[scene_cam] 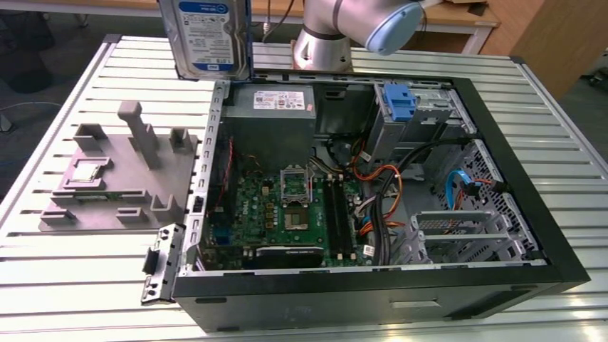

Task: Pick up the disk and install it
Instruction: 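Pick up the disk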

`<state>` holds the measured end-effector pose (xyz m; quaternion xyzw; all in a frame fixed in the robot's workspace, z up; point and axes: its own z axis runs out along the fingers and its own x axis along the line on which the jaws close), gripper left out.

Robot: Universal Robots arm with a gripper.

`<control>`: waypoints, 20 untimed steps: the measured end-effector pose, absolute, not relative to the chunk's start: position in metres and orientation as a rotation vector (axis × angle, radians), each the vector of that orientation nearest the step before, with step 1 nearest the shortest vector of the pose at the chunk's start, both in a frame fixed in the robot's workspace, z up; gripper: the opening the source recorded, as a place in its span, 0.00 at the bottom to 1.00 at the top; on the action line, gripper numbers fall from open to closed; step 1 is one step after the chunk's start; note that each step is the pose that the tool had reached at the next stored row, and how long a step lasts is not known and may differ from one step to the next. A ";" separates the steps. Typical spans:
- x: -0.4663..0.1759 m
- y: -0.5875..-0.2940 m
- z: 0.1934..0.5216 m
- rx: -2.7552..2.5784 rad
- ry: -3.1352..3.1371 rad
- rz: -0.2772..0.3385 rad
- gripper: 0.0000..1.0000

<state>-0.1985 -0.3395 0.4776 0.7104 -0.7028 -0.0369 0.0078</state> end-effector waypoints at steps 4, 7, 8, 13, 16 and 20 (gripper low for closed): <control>-0.190 -0.340 0.478 2.221 -2.197 -0.116 0.35; -0.186 -0.340 0.478 2.220 -2.197 -0.116 0.35; -0.185 -0.340 0.478 2.220 -2.196 -0.116 0.35; -0.185 -0.340 0.478 2.220 -2.197 -0.116 0.35; -0.183 -0.340 0.478 2.221 -2.197 -0.116 0.35; -0.176 -0.340 0.478 2.220 -2.196 -0.116 0.35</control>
